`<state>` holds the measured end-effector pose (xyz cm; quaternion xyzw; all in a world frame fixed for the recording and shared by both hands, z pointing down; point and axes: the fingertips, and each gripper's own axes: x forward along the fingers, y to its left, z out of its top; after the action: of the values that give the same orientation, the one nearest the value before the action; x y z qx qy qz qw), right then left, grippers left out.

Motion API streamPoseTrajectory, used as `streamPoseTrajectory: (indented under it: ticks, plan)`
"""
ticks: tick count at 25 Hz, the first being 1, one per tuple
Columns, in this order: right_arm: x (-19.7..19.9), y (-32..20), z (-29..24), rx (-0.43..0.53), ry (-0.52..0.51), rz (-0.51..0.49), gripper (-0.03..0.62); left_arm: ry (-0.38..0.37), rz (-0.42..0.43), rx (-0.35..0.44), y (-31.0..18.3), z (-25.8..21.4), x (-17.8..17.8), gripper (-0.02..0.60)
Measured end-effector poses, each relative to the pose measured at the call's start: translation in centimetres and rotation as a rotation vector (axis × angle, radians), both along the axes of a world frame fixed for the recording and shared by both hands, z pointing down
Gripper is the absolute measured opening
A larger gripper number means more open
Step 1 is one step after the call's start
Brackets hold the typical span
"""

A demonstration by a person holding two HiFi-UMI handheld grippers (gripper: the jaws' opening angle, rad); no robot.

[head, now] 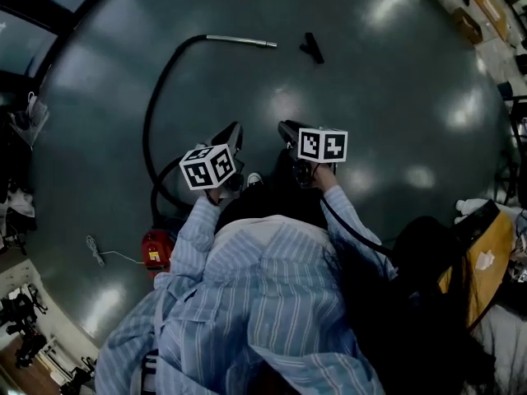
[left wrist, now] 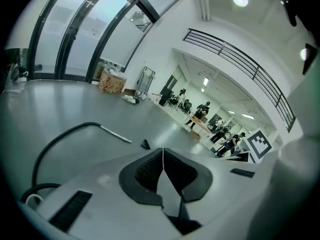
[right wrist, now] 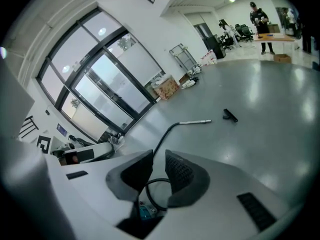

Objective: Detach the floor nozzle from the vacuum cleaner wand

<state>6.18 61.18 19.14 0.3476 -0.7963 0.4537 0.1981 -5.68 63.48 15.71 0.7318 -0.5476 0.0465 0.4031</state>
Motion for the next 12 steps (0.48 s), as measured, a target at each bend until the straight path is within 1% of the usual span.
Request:
streamPoseTrajectory:
  ticks: [3,7,10,12]
  plan:
    - [0.2,2.1,-0.3,0.012,0.004,0.035,0.081,-0.016,0.076,0.017,1.0,-0.2,0.7,0.012]
    - [0.9,3.4,-0.7,0.032,0.008,0.082,0.08,-0.026,0.165,0.056,1.3,-0.8,2.4,0.012]
    - [1.8,4.1,-1.2,0.042,0.003,0.118,0.08,-0.039,0.218,0.077,1.8,-1.3,3.7,0.012]
    - [2.4,4.5,-1.6,0.046,-0.001,0.129,0.08,-0.046,0.238,0.088,2.1,-1.7,4.4,0.012]
